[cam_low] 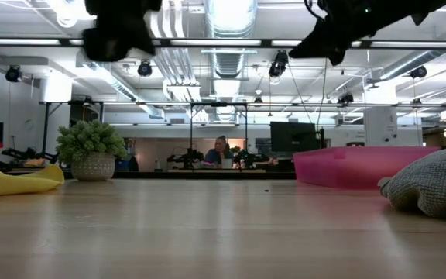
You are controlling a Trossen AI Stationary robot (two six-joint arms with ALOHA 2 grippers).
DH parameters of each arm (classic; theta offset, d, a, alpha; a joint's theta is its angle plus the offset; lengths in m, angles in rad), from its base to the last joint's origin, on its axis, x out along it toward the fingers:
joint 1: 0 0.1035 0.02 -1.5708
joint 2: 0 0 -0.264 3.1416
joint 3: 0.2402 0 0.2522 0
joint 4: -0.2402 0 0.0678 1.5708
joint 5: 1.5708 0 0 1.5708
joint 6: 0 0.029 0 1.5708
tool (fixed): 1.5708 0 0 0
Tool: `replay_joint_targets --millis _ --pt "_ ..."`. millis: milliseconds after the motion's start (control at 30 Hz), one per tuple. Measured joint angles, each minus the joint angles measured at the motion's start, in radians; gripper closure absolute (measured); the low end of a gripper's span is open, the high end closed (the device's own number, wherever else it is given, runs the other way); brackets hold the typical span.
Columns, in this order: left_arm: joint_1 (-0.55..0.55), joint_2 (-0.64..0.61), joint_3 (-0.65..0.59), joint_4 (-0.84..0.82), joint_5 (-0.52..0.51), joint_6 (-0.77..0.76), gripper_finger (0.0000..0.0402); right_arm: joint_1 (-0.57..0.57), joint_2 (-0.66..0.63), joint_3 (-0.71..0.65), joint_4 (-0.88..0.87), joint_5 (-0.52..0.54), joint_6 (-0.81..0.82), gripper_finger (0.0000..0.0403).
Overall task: Fold microfiber towels
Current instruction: Fold the yellow microfiber cloth
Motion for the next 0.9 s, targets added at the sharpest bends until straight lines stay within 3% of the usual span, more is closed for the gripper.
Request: replay_joint_targets --millis 167,367,533,667,900 --pt "-0.097 0.048 -0.005 -0.307 0.195 -0.356 0.0402 0.001 -0.008 0.015 0.005 -0.027 -0.034 0.0394" --pt "-0.202 0.104 -0.007 -0.614 0.23 -0.577 0.0402 0.001 0.005 0.014 0.008 -0.028 -0.065 0.0394" --pt "-0.224 0.136 -0.029 -0.751 0.25 -0.579 0.0402 0.001 0.009 0.014 0.025 -0.028 -0.075 0.0394" --pt "-0.194 0.128 -0.095 -0.738 0.182 -0.576 0.0397 0.001 0.009 0.013 0.034 -0.028 -0.077 0.0394" --pt "-0.063 0.108 -0.226 -0.641 0.113 -0.473 0.0316 0.001 0.009 0.013 0.035 -0.028 -0.075 0.0394"
